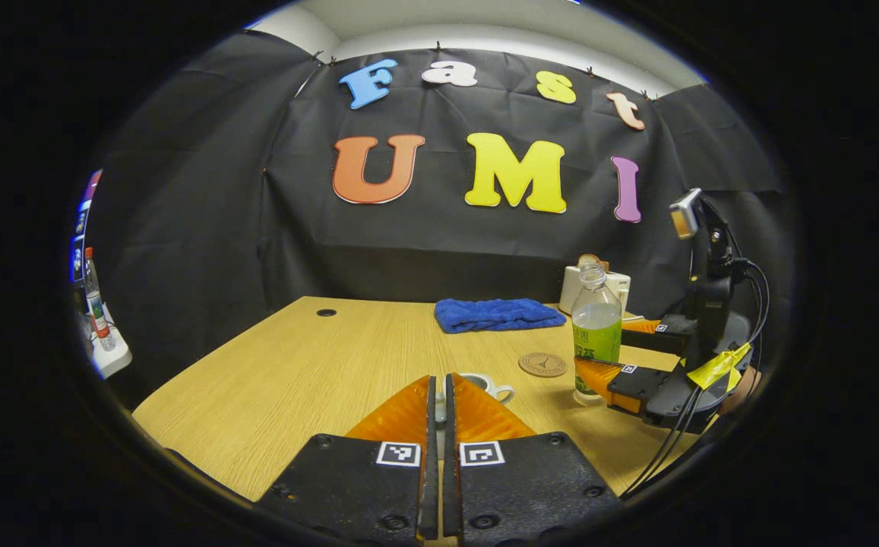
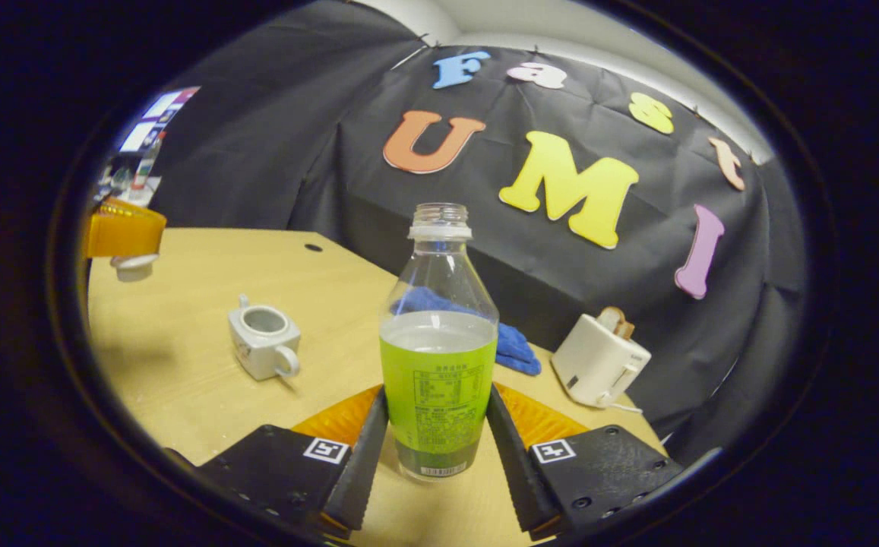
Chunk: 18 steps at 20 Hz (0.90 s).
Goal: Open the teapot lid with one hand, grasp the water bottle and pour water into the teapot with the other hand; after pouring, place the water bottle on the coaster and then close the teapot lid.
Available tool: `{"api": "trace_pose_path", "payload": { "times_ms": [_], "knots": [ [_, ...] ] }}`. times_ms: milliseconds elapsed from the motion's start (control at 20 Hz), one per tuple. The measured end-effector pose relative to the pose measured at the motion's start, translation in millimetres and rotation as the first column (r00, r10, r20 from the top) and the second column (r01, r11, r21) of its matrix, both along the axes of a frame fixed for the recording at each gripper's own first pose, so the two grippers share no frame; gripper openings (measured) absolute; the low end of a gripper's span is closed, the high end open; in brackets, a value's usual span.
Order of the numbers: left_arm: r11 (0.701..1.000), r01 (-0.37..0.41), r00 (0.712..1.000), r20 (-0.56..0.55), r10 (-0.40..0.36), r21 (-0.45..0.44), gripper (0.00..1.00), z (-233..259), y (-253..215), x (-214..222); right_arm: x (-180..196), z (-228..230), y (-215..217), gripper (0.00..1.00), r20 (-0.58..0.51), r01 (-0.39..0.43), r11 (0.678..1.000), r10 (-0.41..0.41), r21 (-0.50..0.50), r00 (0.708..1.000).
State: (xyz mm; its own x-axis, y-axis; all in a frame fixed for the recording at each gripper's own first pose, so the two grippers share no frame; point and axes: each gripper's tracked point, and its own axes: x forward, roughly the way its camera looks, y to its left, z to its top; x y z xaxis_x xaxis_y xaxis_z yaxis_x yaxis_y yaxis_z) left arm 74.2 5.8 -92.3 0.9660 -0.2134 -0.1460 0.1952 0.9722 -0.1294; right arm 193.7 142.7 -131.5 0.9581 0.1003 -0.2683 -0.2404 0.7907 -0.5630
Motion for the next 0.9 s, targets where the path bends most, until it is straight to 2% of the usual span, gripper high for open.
{"api": "trace_pose_path", "payload": {
  "times_ms": [100, 200, 300, 500, 600, 700, 850, 900],
  "knots": [
    [1.000, 0.000, 1.000, 0.008, 0.000, 0.004, 0.05, 1.1, 4.1, -0.2, 2.4, 5.1, -8.6, 0.72, 0.039, 0.033, 0.986, -0.027, -0.162, 0.999],
    [1.000, 0.010, 1.000, 0.018, -0.010, -0.007, 0.05, 5.0, 3.7, -2.3, 5.2, 7.7, -11.4, 0.72, 0.074, 0.045, 0.947, -0.022, -0.317, 0.997],
    [1.000, 0.010, 1.000, 0.022, -0.009, -0.008, 0.05, 7.6, 9.4, -3.4, 7.7, 3.4, -9.8, 0.73, 0.077, 0.036, 0.907, -0.004, -0.419, 0.997],
    [1.000, -0.017, 0.999, 0.036, 0.016, 0.019, 0.05, 10.7, 28.2, -4.3, 14.9, 2.5, 2.1, 0.72, 0.111, 0.034, 0.814, 0.037, -0.580, 0.993],
    [1.000, -0.026, 0.999, 0.038, 0.026, 0.006, 0.05, 12.3, 34.3, -3.5, 20.1, 6.2, 5.8, 0.73, 0.137, 0.046, 0.764, 0.056, -0.644, 0.989],
    [0.999, -0.031, 0.999, 0.044, 0.032, -0.020, 0.05, 15.1, 35.3, -4.2, 24.6, 11.7, 12.4, 0.72, 0.162, 0.056, 0.713, 0.081, -0.699, 0.984],
    [0.999, -0.032, 0.998, 0.056, 0.033, -0.008, 0.05, 15.6, 36.8, -4.5, 25.7, 15.2, 23.0, 0.74, 0.180, 0.063, 0.650, 0.115, -0.757, 0.977],
    [0.999, -0.032, 0.998, 0.055, 0.033, -0.011, 0.05, 14.9, 38.4, -4.5, 26.0, 17.7, 25.3, 0.72, 0.191, 0.074, 0.620, 0.125, -0.781, 0.974]
  ]
}}
